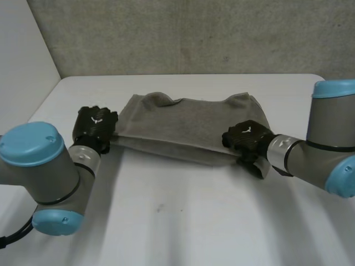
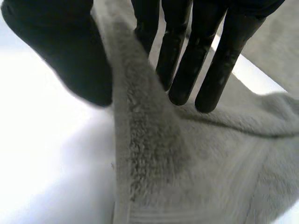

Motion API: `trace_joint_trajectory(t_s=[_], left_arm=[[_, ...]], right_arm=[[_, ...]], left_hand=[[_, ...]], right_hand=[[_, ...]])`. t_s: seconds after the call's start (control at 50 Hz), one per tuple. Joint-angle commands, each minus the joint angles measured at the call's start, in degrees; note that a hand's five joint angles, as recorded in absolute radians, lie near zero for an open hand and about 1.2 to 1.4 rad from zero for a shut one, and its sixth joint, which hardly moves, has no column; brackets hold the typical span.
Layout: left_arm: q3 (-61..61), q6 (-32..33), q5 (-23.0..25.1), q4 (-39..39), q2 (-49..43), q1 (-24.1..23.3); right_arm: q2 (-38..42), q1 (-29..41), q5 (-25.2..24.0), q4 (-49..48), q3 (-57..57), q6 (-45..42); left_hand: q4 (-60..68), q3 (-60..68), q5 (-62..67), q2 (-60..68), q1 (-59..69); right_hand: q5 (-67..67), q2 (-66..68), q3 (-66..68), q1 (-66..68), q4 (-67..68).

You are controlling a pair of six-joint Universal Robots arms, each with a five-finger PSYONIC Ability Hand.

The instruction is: Fold the towel.

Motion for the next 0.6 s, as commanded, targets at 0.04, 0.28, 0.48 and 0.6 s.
trace_joint_trajectory(t_s=[0.04,0.28,0.48,0.6], left_arm=[[-1.61,-0.29,-0.39,0.07,2.96,0.18],[-2.23,-0.55,-0.31,0.07,2.26,1.59],[-2.23,-4.15,-0.22,0.07,2.08,1.51],[-2.32,-5.21,-0.22,-0.02,2.17,1.33]], right_arm=[[-5.15,-5.07,0.31,-7.61,10.49,16.14],[-6.65,-10.08,0.40,-16.49,20.88,19.84],[-3.57,-10.26,3.83,-21.42,20.71,22.74],[-2.69,-9.73,4.27,-20.98,20.44,23.45]], left_hand=[[10.24,10.28,10.27,10.23,11.21],[10.24,10.28,10.27,10.23,11.21],[10.24,10.28,10.27,10.23,11.21],[10.24,10.28,10.27,10.23,11.21]], right_hand=[[-18.38,-16.72,-17.54,-9.63,-17.71],[-23.94,-22.27,-23.10,-15.18,-23.27],[-18.55,-16.89,-17.71,-9.80,-17.88],[-24.78,-23.11,-23.94,-16.02,-24.11]])
